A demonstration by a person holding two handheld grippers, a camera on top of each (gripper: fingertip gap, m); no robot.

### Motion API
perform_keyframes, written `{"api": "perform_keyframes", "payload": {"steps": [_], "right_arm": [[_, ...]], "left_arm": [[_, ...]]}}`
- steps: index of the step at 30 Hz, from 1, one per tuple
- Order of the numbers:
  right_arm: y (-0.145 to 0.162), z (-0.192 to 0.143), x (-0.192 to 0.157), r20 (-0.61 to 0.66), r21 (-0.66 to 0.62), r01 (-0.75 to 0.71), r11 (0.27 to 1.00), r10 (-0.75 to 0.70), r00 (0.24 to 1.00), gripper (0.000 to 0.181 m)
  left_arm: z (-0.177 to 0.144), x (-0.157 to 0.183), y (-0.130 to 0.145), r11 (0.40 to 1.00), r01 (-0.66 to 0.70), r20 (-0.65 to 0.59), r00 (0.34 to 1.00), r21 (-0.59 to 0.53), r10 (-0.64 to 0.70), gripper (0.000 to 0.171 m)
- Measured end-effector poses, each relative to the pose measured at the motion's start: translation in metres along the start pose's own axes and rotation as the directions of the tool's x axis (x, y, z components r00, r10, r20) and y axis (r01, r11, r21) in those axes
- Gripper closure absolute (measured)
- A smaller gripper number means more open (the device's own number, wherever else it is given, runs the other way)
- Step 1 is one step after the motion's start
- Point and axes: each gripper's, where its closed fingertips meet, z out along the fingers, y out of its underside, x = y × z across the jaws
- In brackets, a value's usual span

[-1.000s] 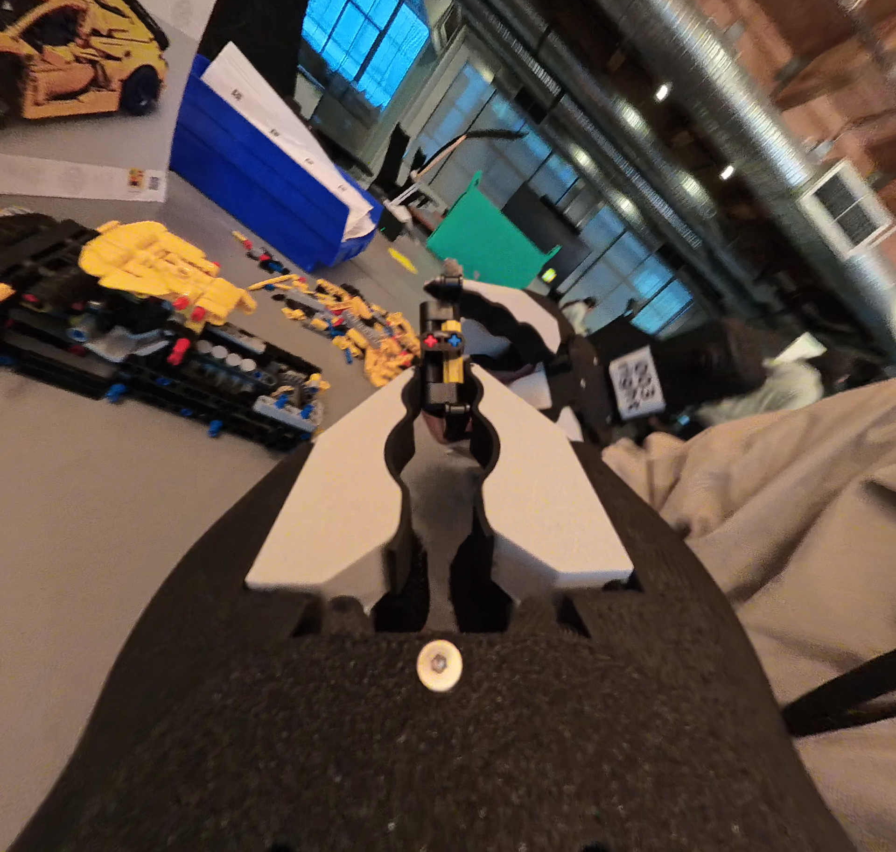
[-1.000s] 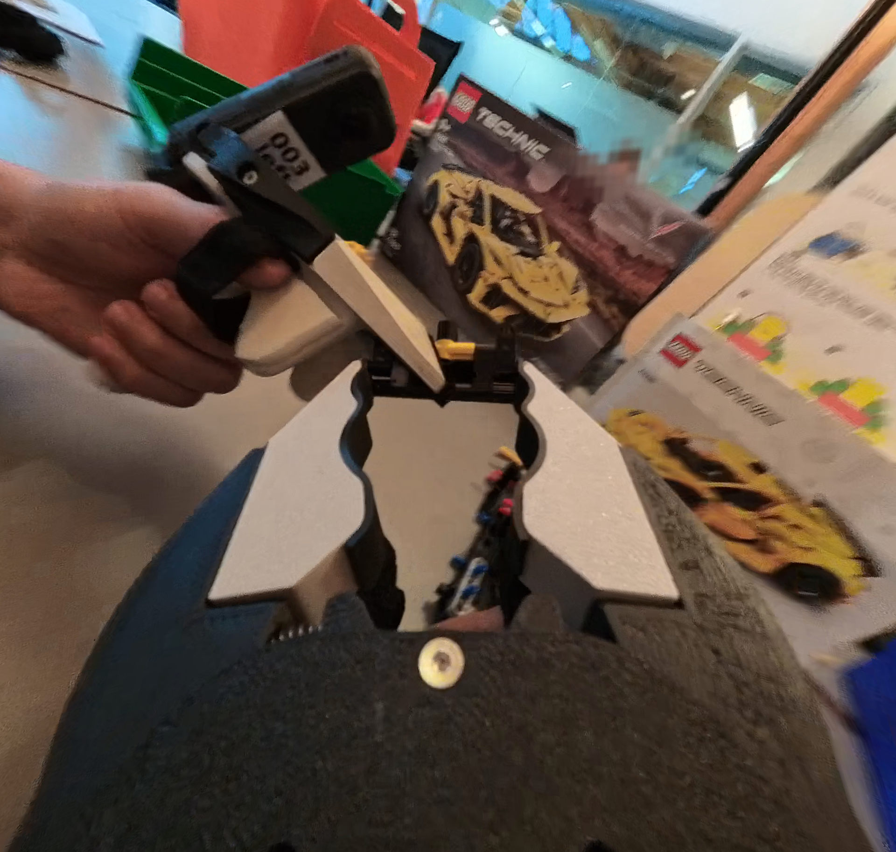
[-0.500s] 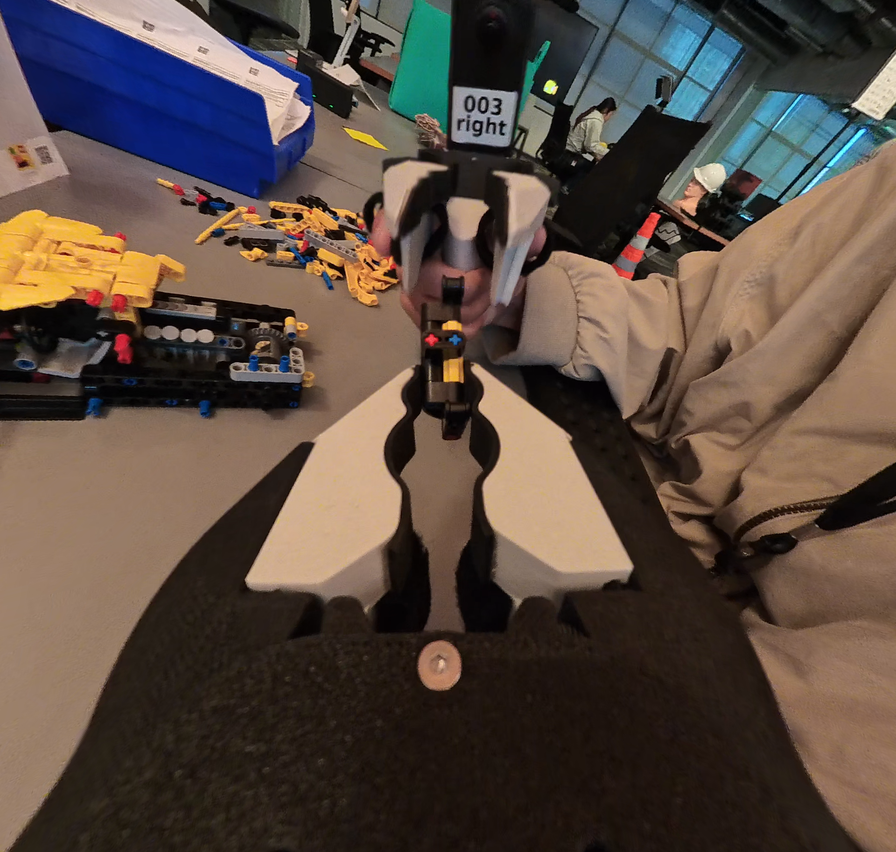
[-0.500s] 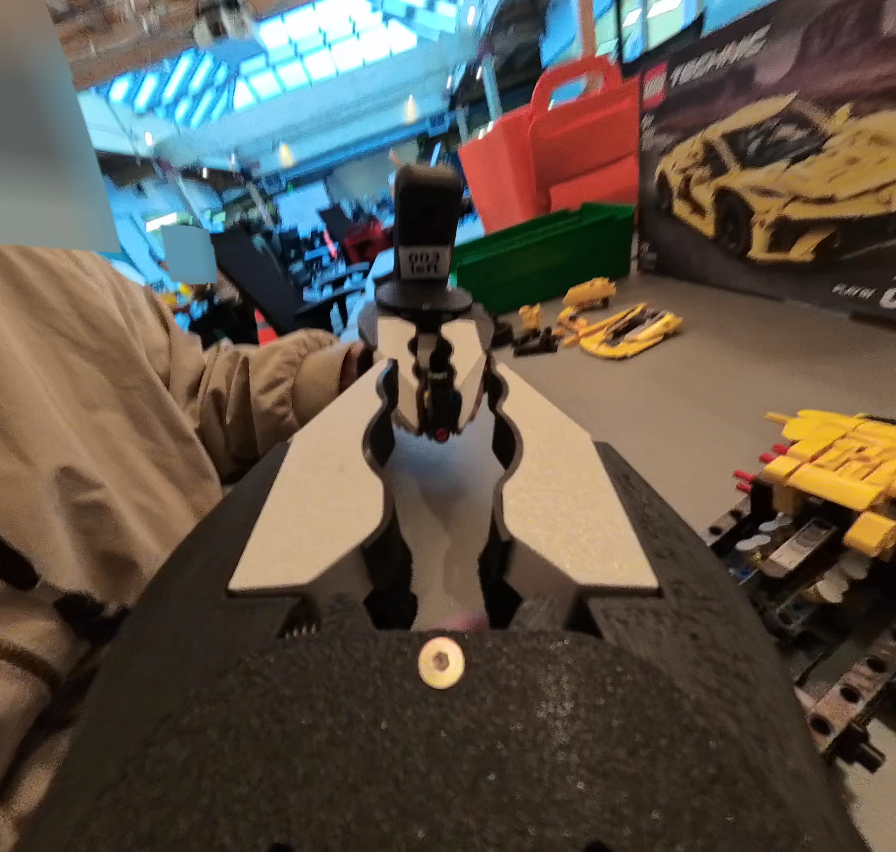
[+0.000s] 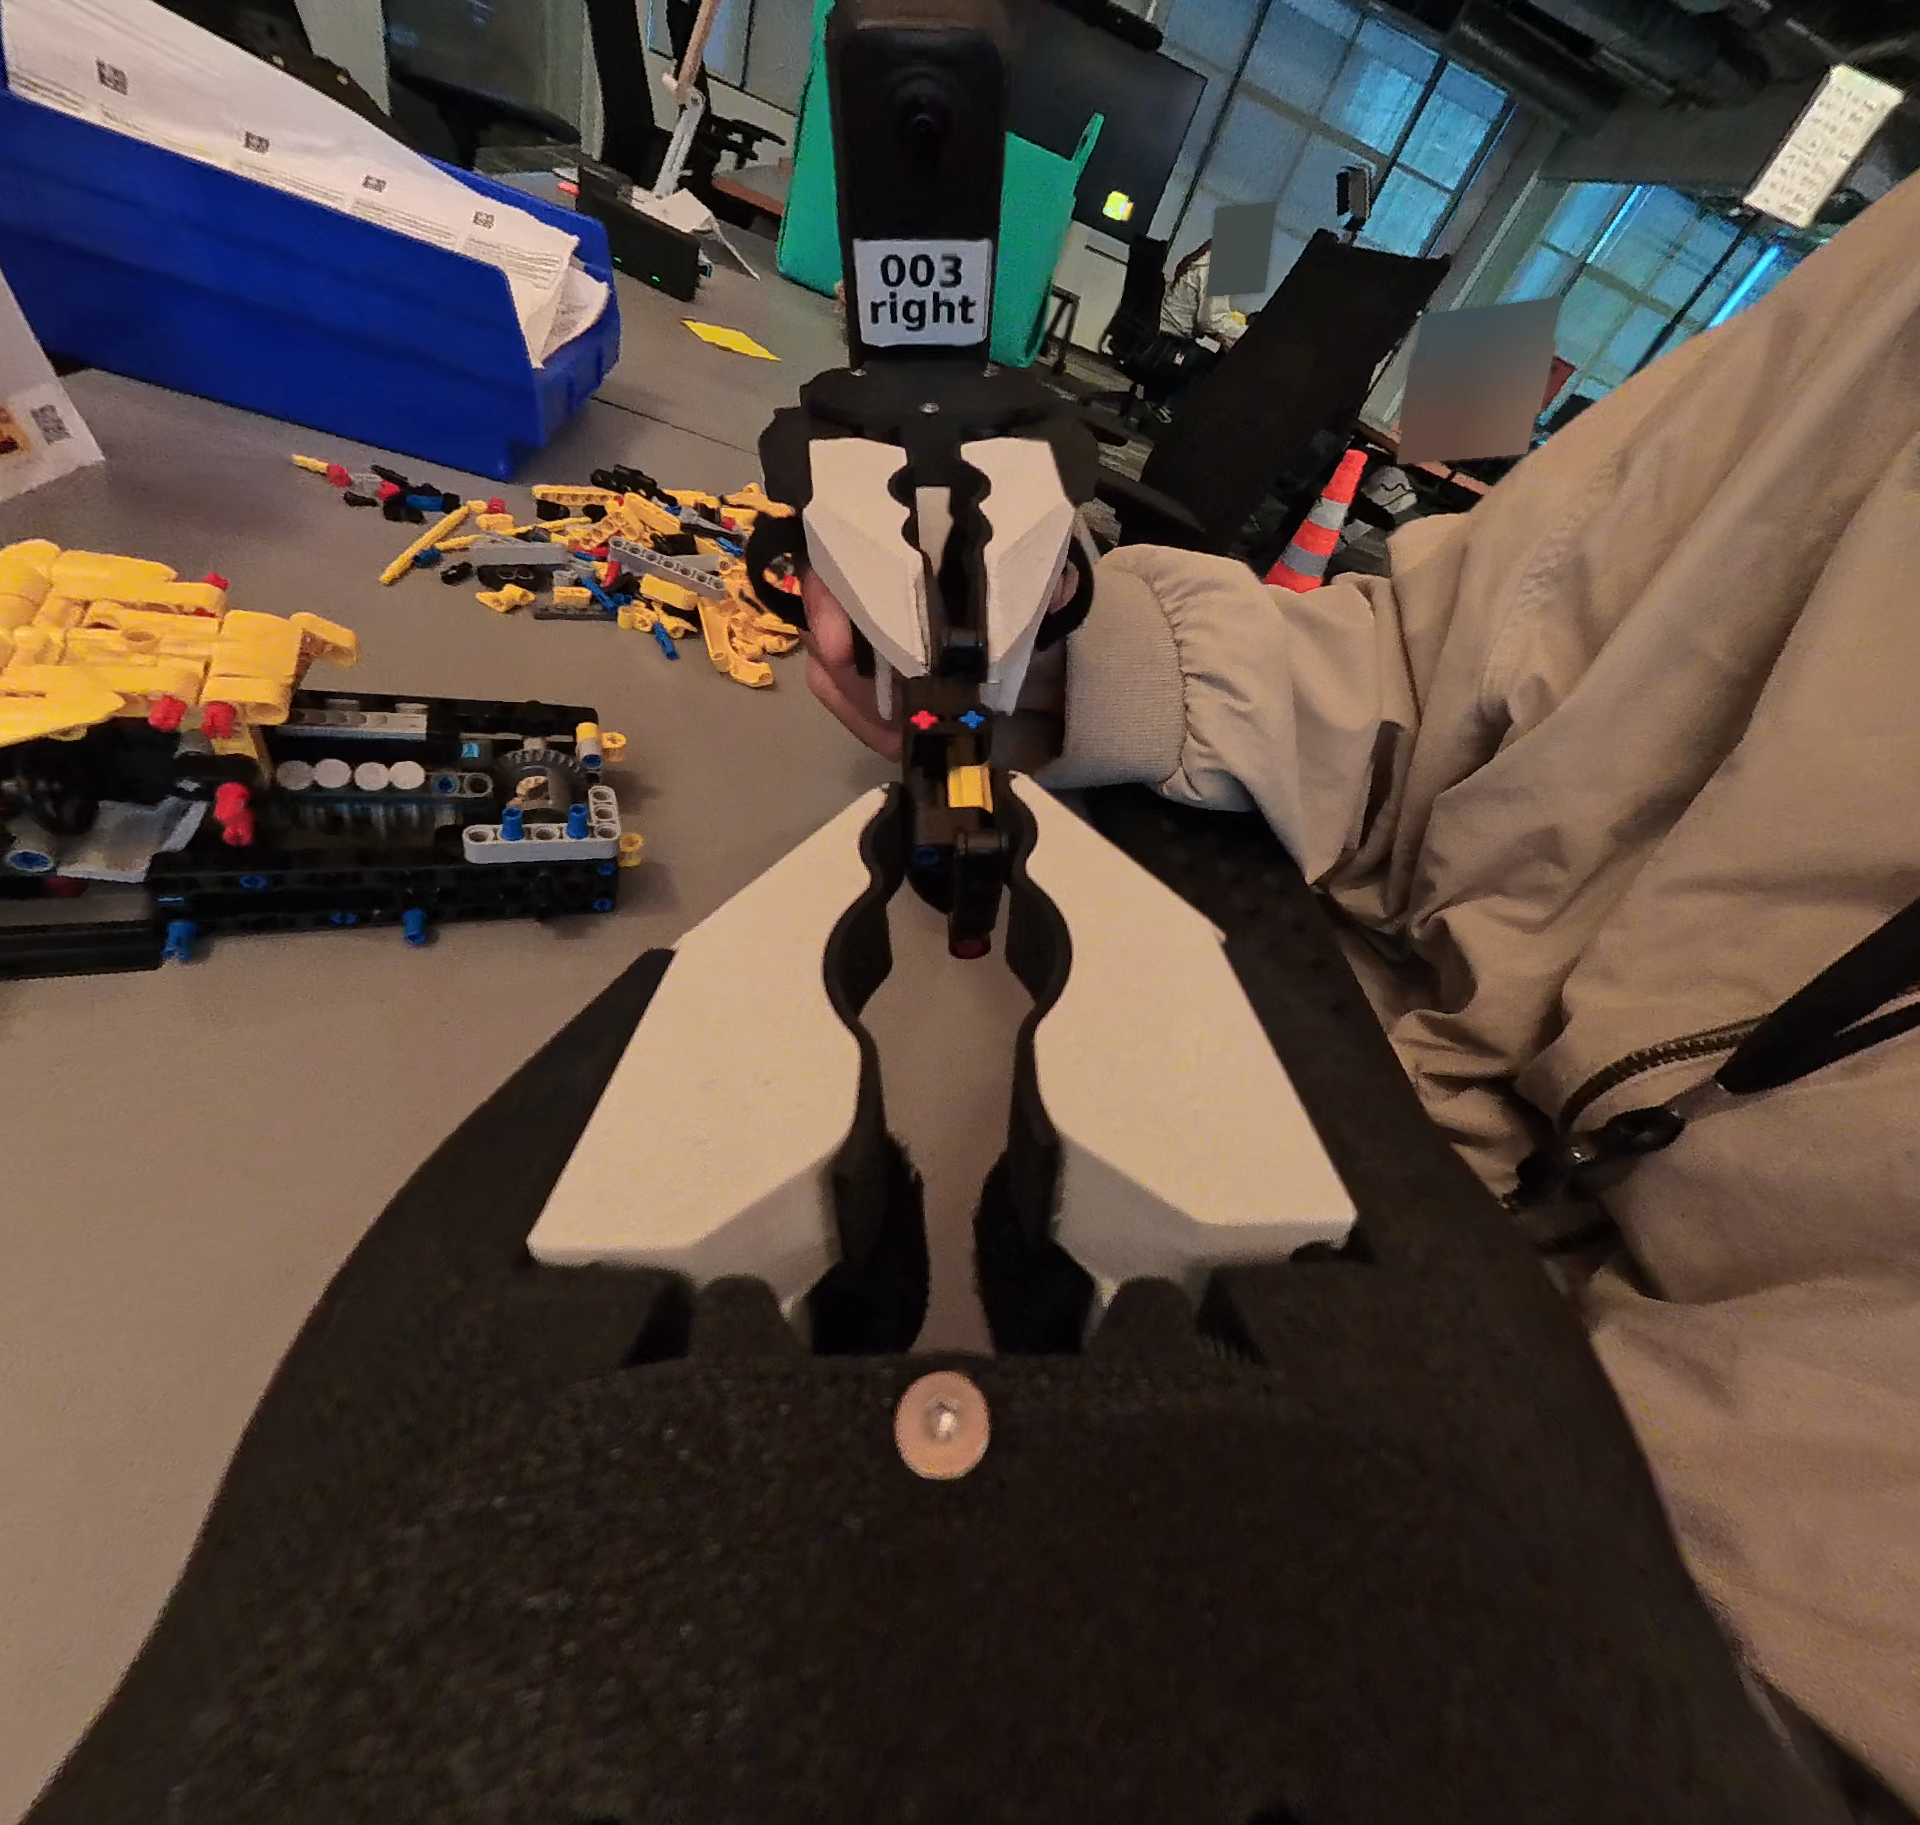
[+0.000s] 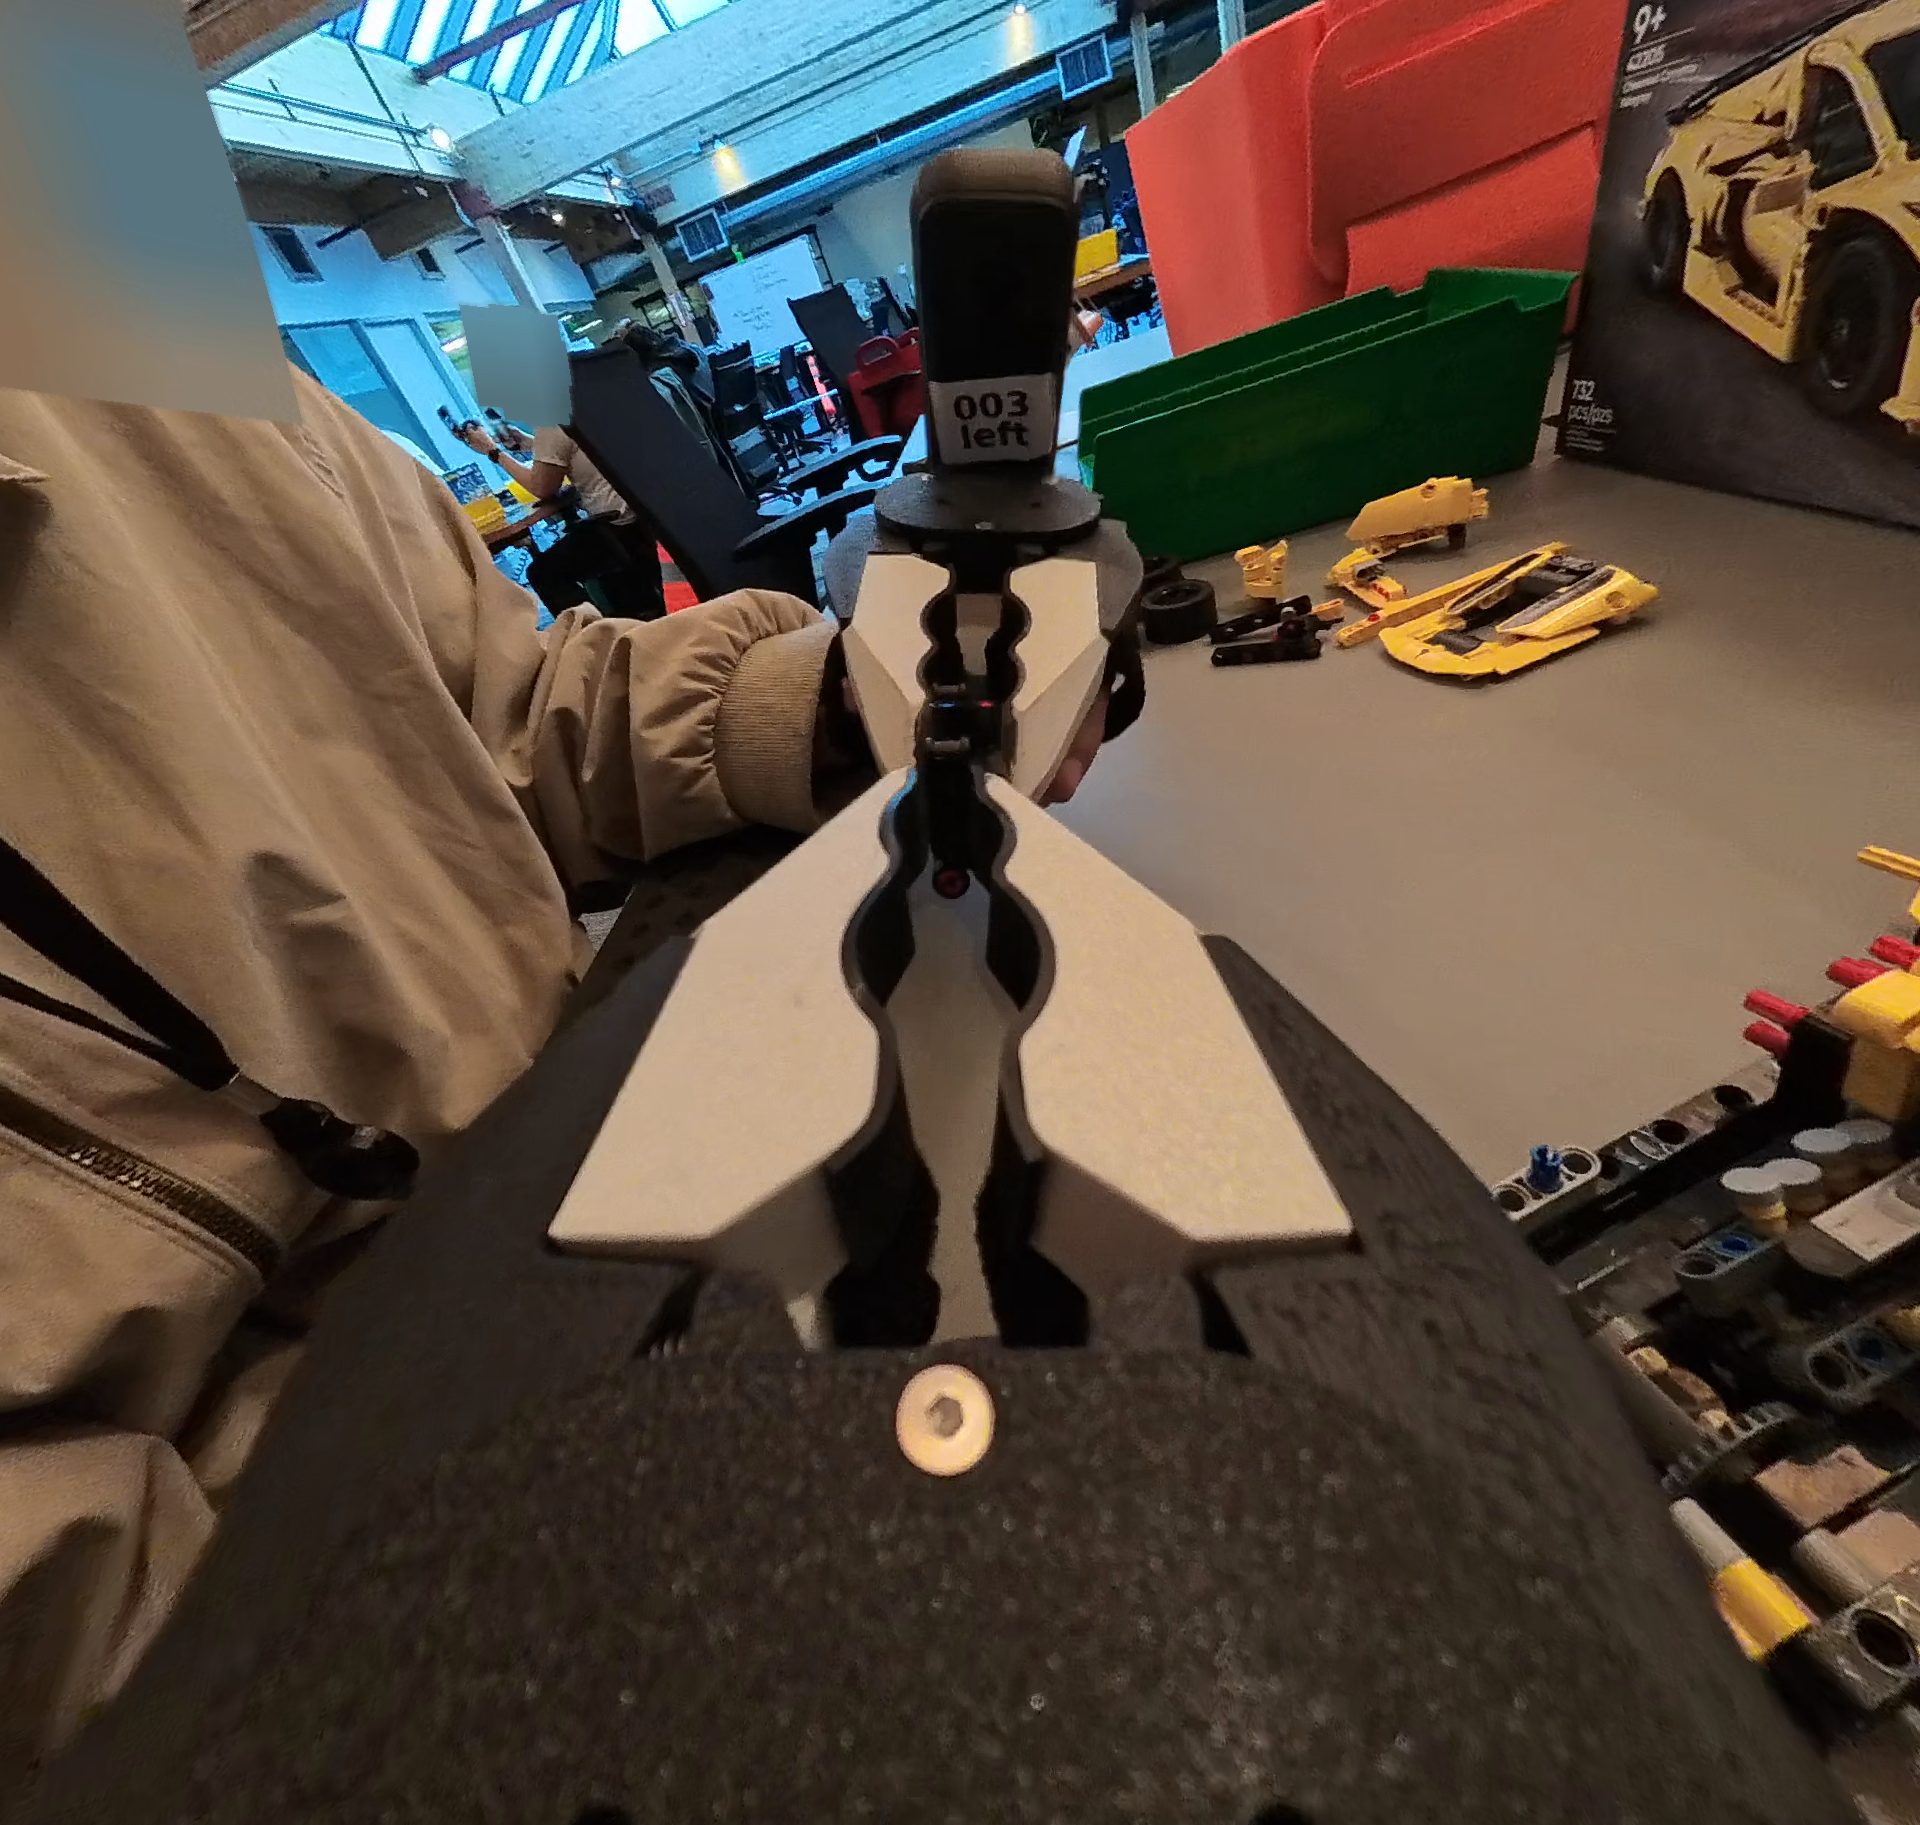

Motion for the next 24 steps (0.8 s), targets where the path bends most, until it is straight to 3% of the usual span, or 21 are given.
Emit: {"api": "perform_keyframes", "payload": {"steps": [12,13,24], "right_arm": [[0.004,0.0,-0.002,0.021,-0.007,-0.085,0.996,0.085,0.996,0.174],[0.004,0.0,0.001,0.001,-0.015,-0.076,0.997,0.076,0.997,0.168],[0.008,-0.002,0.0,-0.014,-0.04,-0.042,0.998,0.042,0.999,0.173]], "left_arm": [[0.0,0.0,0.001,0.998,0.053,-0.036,0.998,0.013,-0.053,0.155],[0.0,0.001,0.001,0.998,0.058,-0.038,0.998,0.014,-0.058,0.155],[0.001,-0.002,-0.006,0.994,0.09,-0.032,0.996,0.057,-0.088,0.156]]}}
